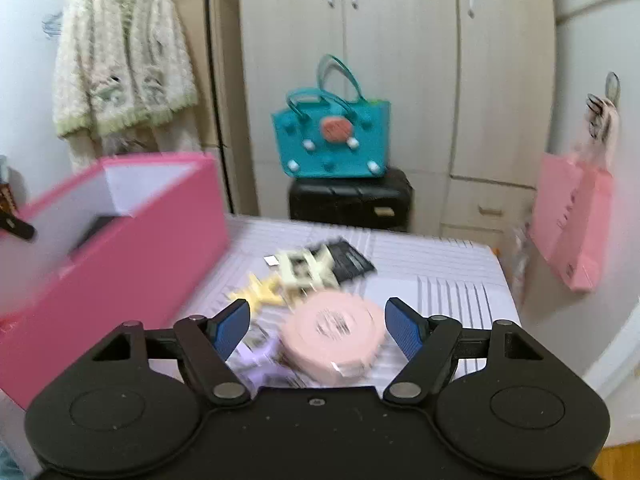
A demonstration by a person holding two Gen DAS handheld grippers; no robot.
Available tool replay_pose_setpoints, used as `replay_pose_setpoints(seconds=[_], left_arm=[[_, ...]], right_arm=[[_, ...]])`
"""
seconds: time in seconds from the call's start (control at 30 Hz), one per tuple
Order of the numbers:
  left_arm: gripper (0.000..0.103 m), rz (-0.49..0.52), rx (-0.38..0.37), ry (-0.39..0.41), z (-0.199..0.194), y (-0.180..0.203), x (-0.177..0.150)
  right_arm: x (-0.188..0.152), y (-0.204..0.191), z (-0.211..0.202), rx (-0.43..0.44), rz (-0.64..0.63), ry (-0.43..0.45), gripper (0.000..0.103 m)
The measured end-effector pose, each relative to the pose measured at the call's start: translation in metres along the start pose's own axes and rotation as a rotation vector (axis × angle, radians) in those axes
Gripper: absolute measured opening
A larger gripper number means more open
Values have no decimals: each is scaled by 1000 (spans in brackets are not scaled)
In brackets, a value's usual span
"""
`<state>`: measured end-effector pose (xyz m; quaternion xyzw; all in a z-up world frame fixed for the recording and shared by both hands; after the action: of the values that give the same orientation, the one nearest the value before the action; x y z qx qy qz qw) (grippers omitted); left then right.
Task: Organize rigid objects
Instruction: 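Grasp the pink round case on the bed with the right gripper, then carry the pink round case into the pink box and release it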
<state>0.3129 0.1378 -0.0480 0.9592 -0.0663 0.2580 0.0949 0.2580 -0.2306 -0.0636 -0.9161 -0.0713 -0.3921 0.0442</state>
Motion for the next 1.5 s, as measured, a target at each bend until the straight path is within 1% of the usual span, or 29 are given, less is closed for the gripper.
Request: replay_pose_setpoints(seconds=[0.1,0.17,0.23,0.3,0.4,0.5,0.57,0.63,0.73,0.8,0.9,0.97,1.07,1.17,1.23,1.37,1.43,1.5], left_arm=[[11,6,3,4,0,0,0],[11,7,5,7,0,1,-1],[11,7,6,9,0,1,-1],[11,9,7,9,0,1,-1],[11,9,7,9,0,1,-1],[11,7,7,11,0,1,-1],[11,4,7,11,0,0,-1],[11,3,6,12,-1,0,-2],[11,5,11,15,-2,0,-2],[11,3,13,15,-2,0,-2],[11,-4,7,16,-2,0,-2],[11,-3,7,19,-2,0,-3],[11,-1,6,21,-2,0,-3],[11,-1,5,22,-2,0,-3],[11,-3,2,23,-2,0,-3],[11,-5,2,25,-2,0,-3],[11,-5,2,24,-2,0,-3],[11,-6,1,23,-2,0,-4]], right_arm=[[-10,4,12,-27,-4,-19,80],[-16,8,22,-42,29,-26,81],[-21,14,28,-24,80,-31,82],[-22,16,35,20,133,-32,81],[-23,14,45,42,171,-38,82],[-20,12,52,42,197,-41,83],[-18,12,56,43,245,-43,85],[-16,12,60,15,265,-32,86],[-16,7,65,-57,210,-42,86],[-15,6,65,-84,195,-49,87],[-16,5,67,-95,166,-69,87],[-17,5,63,-88,154,-63,82],[-22,3,56,-73,117,-66,82],[-27,7,49,-49,116,-94,82],[-28,10,46,-68,102,-112,81],[-28,12,49,-79,106,-119,83],[-27,11,53,-86,122,-109,86],[-25,11,56,-100,128,-101,87]])
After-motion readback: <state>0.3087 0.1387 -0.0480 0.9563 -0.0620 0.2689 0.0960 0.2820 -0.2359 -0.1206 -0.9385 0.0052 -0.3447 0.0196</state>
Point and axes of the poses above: each gripper's, at about its wrist camera, not at the fingertips, and z roughly the way its jaws point, y to its right, x to its top, the point moved 9 cm from there along z, roughly the way its jaws point, and after that the axes turned 8 degrees about -y, right-handed, at the moved point
